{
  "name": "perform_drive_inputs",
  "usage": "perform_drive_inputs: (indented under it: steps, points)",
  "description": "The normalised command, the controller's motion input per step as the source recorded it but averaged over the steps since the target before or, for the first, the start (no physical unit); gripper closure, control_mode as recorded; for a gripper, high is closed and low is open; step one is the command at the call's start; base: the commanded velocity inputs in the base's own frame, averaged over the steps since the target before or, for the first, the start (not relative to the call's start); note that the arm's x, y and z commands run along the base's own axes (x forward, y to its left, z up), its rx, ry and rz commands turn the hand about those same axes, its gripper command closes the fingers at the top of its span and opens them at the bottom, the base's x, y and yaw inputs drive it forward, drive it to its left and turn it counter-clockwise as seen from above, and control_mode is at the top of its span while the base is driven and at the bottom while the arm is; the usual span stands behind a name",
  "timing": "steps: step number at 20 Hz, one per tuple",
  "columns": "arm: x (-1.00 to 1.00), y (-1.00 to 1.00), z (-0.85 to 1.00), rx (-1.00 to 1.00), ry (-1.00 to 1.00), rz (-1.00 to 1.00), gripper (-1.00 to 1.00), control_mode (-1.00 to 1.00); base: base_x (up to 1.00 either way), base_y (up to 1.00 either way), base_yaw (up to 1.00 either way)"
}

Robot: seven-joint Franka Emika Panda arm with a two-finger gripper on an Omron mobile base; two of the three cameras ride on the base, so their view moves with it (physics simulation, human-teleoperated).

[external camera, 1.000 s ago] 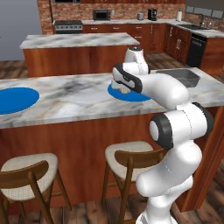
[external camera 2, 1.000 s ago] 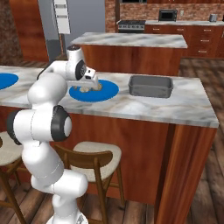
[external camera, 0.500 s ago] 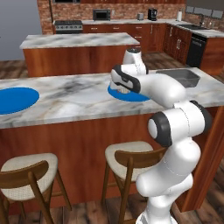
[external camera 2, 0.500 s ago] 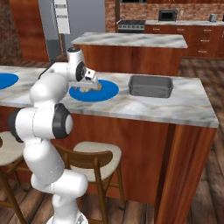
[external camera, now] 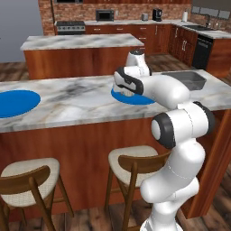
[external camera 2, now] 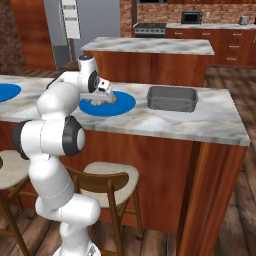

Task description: Place two dumplings into each of the tupperware containers and then place the containers in the fridge.

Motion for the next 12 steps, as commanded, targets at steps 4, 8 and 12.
perform_drive_inputs:
  steps: [4, 8, 12]
  points:
    - [0.00, 0.00, -0.29, 0.00, 0.00, 0.00, -1.00, -1.00, 0.00, 0.00, 0.00]
    - [0.00, 0.00, -0.29, 0.00, 0.00, 0.00, 1.00, -1.00, 0.00, 0.00, 0.00]
    - [0.00, 0.00, -0.01, 0.00, 0.00, 0.00, 1.00, -1.00, 0.00, 0.00, 0.00]
